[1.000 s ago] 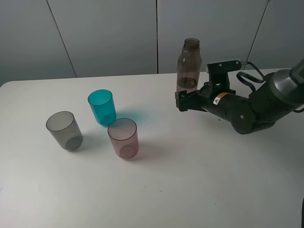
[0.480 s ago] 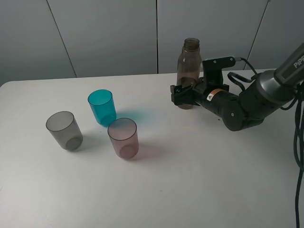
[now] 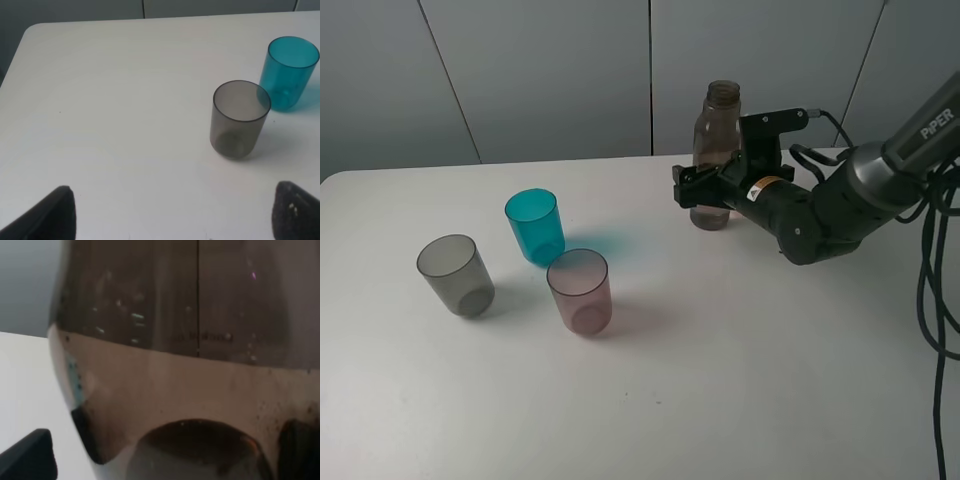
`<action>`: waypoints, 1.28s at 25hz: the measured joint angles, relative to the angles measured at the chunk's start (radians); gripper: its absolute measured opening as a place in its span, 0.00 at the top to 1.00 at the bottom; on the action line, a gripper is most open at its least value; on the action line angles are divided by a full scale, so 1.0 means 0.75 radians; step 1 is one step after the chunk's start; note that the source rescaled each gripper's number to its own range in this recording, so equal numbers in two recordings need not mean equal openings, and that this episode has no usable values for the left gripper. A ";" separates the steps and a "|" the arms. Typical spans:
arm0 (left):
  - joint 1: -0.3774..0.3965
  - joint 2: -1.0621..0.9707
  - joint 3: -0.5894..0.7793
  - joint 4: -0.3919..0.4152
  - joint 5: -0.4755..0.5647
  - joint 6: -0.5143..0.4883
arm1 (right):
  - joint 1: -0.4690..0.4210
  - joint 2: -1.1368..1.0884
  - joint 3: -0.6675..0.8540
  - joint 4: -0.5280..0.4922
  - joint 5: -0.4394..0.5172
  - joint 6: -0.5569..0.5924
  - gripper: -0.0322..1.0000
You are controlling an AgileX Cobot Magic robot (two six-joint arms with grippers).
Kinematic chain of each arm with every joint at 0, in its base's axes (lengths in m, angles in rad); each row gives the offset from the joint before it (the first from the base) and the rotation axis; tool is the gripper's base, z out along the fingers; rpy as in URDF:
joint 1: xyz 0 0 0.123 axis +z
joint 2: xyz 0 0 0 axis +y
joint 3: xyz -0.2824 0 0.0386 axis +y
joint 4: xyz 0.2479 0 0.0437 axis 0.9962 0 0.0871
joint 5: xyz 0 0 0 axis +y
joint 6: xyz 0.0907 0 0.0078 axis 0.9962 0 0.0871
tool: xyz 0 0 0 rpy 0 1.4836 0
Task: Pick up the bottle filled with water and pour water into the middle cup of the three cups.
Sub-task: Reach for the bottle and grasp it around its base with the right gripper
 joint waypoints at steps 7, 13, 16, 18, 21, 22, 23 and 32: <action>0.000 0.000 0.000 0.000 0.000 0.000 | 0.000 0.045 -0.038 0.000 -0.029 0.002 0.00; 0.000 0.000 0.000 0.000 0.000 0.000 | -0.009 0.057 -0.041 0.013 -0.085 0.002 0.00; 0.000 0.000 0.000 0.000 0.000 0.000 | -0.009 0.086 -0.046 0.019 -0.093 0.008 0.00; 0.000 0.000 0.000 0.000 0.000 0.000 | -0.009 0.089 -0.046 0.023 -0.093 0.010 0.00; 0.000 0.000 0.000 0.000 0.000 0.000 | -0.009 0.089 -0.055 0.023 -0.102 0.013 0.00; 0.000 0.000 0.000 0.000 0.000 0.000 | -0.009 0.092 -0.063 0.023 -0.108 0.013 0.00; 0.000 0.000 0.000 0.000 0.000 0.000 | -0.009 0.098 -0.071 0.023 -0.117 0.013 0.00; 0.000 0.000 0.000 0.000 0.000 0.003 | -0.009 0.140 -0.102 0.023 -0.139 0.045 0.00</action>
